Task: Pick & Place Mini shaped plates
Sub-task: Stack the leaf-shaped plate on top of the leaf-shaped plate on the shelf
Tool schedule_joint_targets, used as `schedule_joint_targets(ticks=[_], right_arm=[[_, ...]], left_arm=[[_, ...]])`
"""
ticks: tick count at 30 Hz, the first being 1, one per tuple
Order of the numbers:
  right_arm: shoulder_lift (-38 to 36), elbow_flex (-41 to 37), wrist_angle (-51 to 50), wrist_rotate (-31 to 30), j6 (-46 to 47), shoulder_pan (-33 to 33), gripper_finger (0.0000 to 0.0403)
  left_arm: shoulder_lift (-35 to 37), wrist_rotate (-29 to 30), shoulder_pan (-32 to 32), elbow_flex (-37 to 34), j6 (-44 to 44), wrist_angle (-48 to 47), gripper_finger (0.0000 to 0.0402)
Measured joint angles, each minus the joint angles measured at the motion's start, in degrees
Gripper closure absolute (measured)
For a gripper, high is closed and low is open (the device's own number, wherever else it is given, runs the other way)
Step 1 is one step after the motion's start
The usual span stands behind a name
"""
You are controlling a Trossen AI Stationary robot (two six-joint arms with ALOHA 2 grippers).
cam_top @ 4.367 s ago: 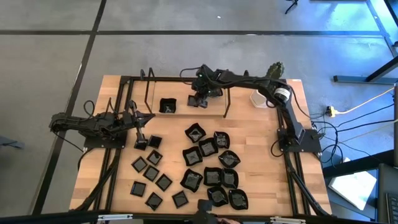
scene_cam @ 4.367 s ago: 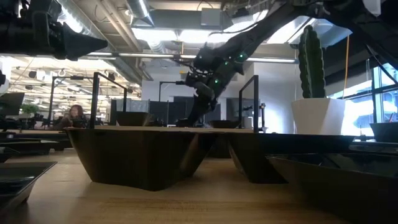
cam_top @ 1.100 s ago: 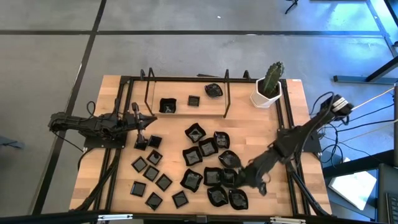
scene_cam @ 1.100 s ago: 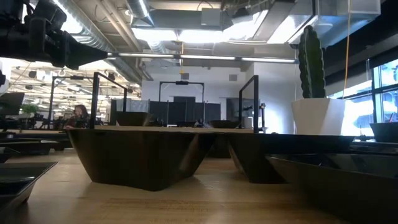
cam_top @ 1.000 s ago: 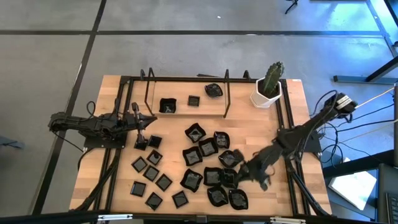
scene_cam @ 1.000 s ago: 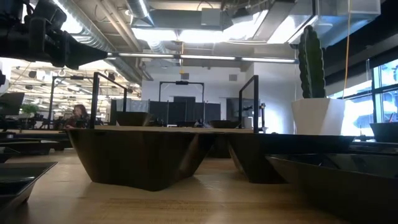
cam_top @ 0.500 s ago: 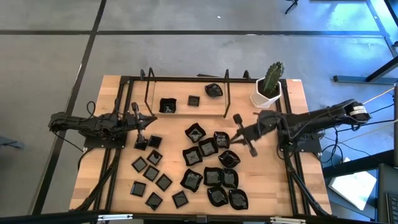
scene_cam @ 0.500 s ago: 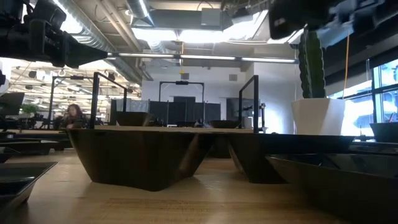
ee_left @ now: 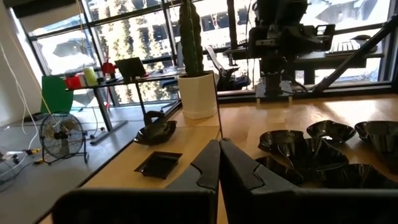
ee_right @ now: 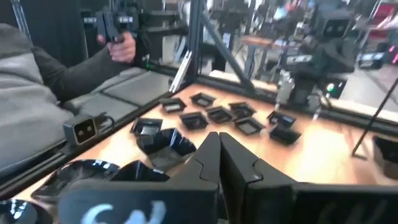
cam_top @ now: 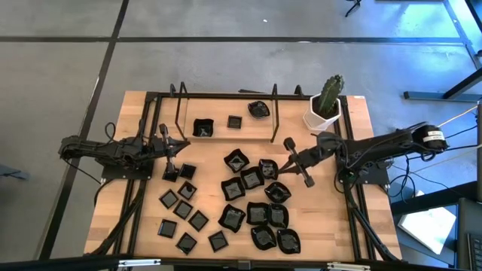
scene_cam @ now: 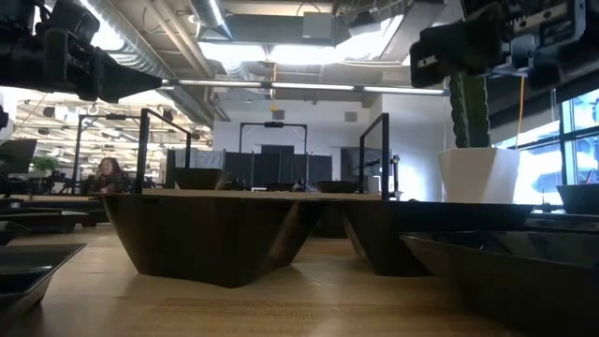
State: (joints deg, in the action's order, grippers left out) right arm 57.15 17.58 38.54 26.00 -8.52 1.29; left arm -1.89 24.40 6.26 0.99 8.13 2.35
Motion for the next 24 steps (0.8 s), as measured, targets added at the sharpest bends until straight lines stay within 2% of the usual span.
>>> schedule_joint_targets(ticks=[5,12,19,24], right_arm=[[0.1,-2.9,6.0,4.1,4.2,3.3,0.04],[2.3,-4.3,5.6,2.5,4.0,10.9,0.04],[6.4,-4.9,8.8,14.5,4.9,15.1,0.0399],[8.8,-4.3,15.8,11.4,2.4,15.1,0.0399]], left_arm=[[0.0,0.0,0.0,0.0,-0.8,0.0,0.04],[0.0,-1.2,0.0,0.0,-5.9,0.0,0.04],[0.0,-1.3,0.0,0.0,-2.7,0.0,0.0397],[0.0,-1.1,0.0,0.0,-2.3,0.0,0.04]])
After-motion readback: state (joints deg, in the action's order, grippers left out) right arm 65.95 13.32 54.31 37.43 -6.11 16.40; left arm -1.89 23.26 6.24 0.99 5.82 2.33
